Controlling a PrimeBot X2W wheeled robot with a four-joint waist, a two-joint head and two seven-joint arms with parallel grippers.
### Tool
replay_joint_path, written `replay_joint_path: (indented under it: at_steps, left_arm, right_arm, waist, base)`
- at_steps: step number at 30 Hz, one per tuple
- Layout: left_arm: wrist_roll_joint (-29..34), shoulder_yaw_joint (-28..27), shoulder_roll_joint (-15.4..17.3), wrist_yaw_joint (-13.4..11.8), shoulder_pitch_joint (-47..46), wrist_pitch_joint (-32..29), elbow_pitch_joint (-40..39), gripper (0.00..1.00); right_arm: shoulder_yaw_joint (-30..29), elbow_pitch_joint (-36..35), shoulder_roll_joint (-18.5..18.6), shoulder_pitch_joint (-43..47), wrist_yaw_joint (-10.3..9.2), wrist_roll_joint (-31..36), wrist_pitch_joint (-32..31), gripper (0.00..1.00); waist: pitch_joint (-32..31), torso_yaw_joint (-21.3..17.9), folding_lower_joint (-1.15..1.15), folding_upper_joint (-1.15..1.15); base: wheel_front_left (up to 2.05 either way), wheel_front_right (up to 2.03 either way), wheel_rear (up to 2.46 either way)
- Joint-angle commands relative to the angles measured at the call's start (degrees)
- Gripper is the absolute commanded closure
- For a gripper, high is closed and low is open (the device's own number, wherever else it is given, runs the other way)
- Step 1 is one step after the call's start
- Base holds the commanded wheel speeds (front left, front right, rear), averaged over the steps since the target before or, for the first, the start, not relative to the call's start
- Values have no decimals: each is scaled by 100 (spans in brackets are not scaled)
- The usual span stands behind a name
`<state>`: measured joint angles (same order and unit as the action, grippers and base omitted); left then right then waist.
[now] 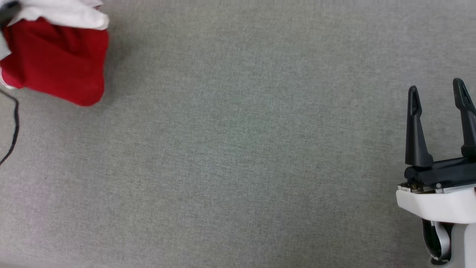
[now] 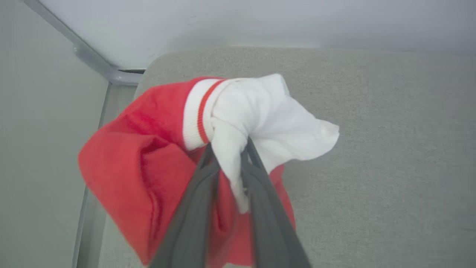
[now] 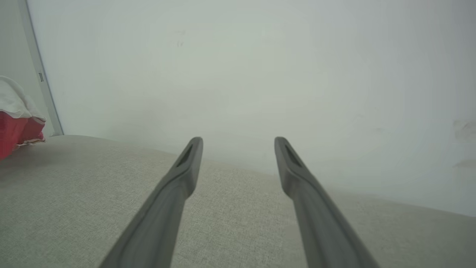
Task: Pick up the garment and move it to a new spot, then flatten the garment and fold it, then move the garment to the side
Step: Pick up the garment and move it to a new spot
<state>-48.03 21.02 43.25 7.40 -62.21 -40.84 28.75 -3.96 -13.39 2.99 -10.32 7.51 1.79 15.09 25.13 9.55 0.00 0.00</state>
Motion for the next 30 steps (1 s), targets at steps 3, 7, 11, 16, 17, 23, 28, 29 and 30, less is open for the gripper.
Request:
replay_joint_path:
  at_steps: [3,7,11,16,17,23,28,29,30]
  left_arm:
    - [-70,423,-43,1,-225,-20,-533,100]
    - [-90,866,-202,2,-389,-32,-1018,100]
    - [-89,1321,-450,2,-528,-33,-1420,100]
    - [-56,1826,-877,2,-680,-31,-1677,100]
    - [-47,1950,-989,2,-712,-19,-1712,100]
    - [-134,2830,-1659,2,-920,109,-1877,100]
    - [-276,3576,-2020,2,-1046,286,-1873,100]
    - [-317,3748,-2056,2,-1055,314,-1870,100]
    - [-370,3895,-2090,1,-1036,349,-1853,100]
  right_arm:
    - [-46,60,-20,97,-4,-146,12,0]
    - [-90,104,-20,123,-4,-267,12,0]
    - [-133,127,-19,163,-4,-379,12,0]
    - [-186,143,-20,156,-4,-464,13,0]
    - [-186,151,-19,130,-4,-481,12,0]
    - [-231,178,-20,42,-4,-590,12,0]
    - [-282,207,-20,-4,-4,-685,12,0]
    - [-290,215,-20,-11,-4,-695,12,0]
    - [-300,219,-20,-14,-4,-713,12,0]
  waist:
    - [-288,-198,0,0]
    - [-429,-425,0,0]
    - [-490,-694,0,0]
    - [-482,-951,0,0]
    - [-472,-1028,0,0]
    - [-414,-1396,0,0]
    - [-385,-1614,0,0]
    - [-379,-1647,0,0]
    - [-376,-1674,0,0]
  base:
    - [0,0,0]
    - [0,0,0]
    - [0,0,0]
    - [0,0,0]
    - [0,0,0]
    - [0,0,0]
    - [0,0,0]
    - [0,0,0]
    - [0,0,0]
